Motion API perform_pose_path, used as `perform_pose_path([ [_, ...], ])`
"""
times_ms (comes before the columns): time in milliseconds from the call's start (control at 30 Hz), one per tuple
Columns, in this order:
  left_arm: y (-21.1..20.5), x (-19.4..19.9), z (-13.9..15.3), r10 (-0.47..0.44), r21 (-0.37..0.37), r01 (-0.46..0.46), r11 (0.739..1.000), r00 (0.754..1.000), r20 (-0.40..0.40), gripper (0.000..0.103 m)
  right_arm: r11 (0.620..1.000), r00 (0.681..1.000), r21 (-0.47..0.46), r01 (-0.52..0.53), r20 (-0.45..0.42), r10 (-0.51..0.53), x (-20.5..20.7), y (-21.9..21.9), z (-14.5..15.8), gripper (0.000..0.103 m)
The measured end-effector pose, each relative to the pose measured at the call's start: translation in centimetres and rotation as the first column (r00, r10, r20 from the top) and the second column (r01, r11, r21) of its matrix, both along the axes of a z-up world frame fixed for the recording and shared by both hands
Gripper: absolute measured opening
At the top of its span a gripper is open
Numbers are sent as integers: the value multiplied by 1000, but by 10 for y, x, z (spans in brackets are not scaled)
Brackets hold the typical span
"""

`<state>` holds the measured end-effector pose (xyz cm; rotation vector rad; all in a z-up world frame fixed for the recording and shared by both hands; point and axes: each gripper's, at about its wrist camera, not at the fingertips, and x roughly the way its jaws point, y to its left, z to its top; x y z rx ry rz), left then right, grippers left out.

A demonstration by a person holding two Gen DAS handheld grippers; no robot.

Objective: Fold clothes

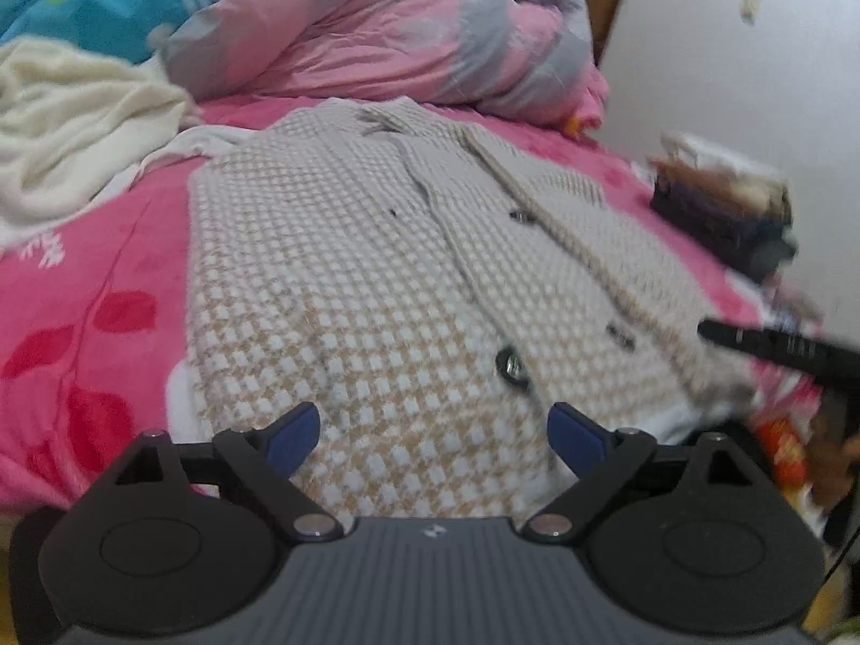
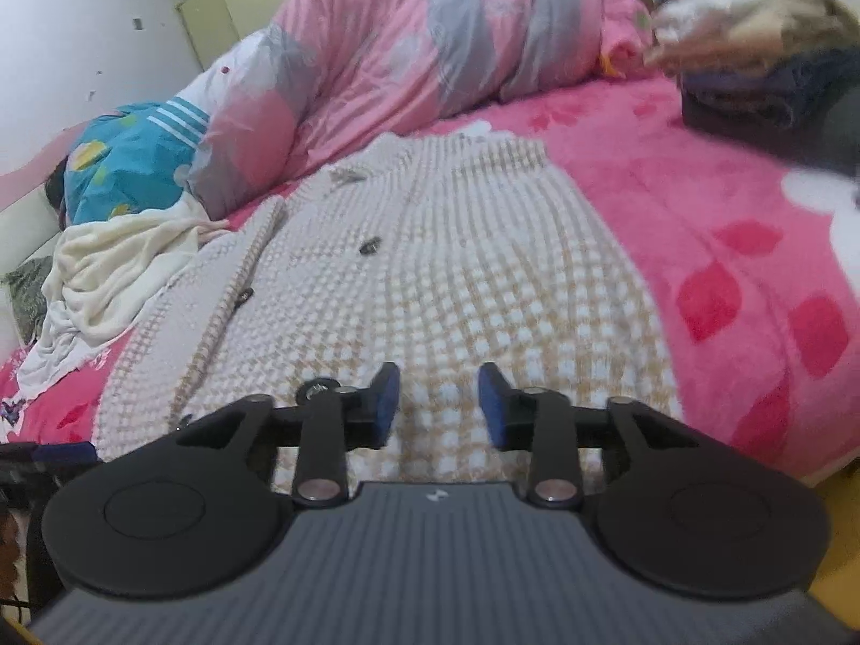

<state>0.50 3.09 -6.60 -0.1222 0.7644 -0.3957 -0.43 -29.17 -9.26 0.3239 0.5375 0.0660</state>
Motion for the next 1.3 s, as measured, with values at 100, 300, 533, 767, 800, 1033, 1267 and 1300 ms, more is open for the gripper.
perform_pose_path([
  [100, 7, 3, 10, 39, -33, -39, 999, 999, -6, 100, 1000, 999, -6, 1, 47, -1, -6, 2, 12, 60],
  [300, 8, 2, 18, 95, -5, -95, 995, 995, -24, 103, 1000, 992, -18, 6, 130, -4, -16, 8, 32, 102],
  [533, 4, 5, 20, 186, 67, -182, 981, 980, -68, 103, 991, 989, -35, 127, 81, -124, -16, 18, 39, 102],
  [767, 10, 14, 24, 219, 94, -211, 973, 972, -89, 103, 985, 987, -69, 159, 43, -157, -16, 25, 39, 102],
  [800, 11, 16, 24, 207, 86, -198, 976, 972, -107, 103, 985, 987, -67, 159, 33, -157, -15, 26, 39, 102],
  [1033, 18, 17, 27, 255, 57, -250, 966, 962, -101, 103, 968, 988, -200, 150, -5, -154, -9, 45, 40, 102],
  [1267, 21, 14, 36, 284, 74, -281, 957, 959, -24, 103, 987, 996, -140, 85, 4, -86, -11, 50, 45, 102],
  [1300, 22, 14, 37, 288, 71, -286, 956, 958, -15, 103, 985, 996, -149, 84, -8, -86, -9, 51, 44, 102],
])
